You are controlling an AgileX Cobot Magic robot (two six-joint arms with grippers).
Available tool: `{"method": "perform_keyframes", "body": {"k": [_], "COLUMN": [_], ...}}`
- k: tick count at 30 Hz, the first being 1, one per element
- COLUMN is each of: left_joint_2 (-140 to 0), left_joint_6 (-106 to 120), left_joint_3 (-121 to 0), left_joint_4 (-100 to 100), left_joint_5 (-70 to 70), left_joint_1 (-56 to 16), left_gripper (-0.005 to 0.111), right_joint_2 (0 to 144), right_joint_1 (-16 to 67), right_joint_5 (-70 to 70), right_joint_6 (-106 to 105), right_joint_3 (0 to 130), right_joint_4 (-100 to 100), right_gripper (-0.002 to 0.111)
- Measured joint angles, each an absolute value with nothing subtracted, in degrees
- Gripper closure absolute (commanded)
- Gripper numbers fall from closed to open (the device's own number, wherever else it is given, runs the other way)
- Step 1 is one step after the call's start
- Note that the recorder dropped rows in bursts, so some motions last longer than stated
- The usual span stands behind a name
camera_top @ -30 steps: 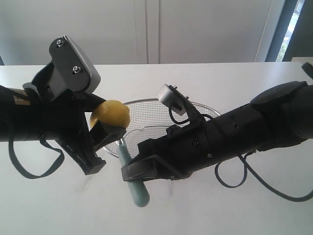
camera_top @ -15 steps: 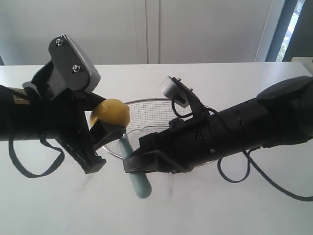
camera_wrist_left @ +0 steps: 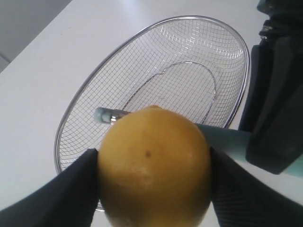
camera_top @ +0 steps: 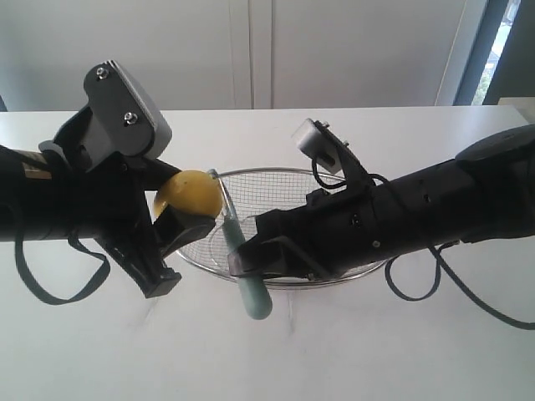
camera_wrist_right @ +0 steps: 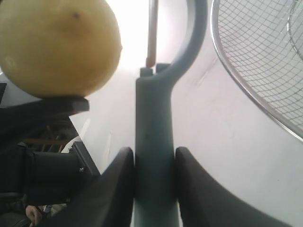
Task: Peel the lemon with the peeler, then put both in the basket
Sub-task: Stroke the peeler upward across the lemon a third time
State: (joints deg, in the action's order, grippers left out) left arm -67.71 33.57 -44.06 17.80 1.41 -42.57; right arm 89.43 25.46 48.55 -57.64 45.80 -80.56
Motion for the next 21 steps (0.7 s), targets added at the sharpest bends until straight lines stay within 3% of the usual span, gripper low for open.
{"method": "perform_keyframes", "body": {"k": [21], "left_joint_2": [-67.71], "left_joint_6": [33.57], "left_joint_3": [-44.06], "left_joint_4": [17.80], "left_joint_5": [1.44], "left_joint_1": [-42.57], "left_gripper": [0.107], "right_joint_2": [77.76], "right_joint_1": [18.87], "right_joint_5": [48.77], "right_joint_6": [-57.64], "right_joint_3": [45.80], "right_joint_4": [-80.46], "right_gripper": [0.108]}}
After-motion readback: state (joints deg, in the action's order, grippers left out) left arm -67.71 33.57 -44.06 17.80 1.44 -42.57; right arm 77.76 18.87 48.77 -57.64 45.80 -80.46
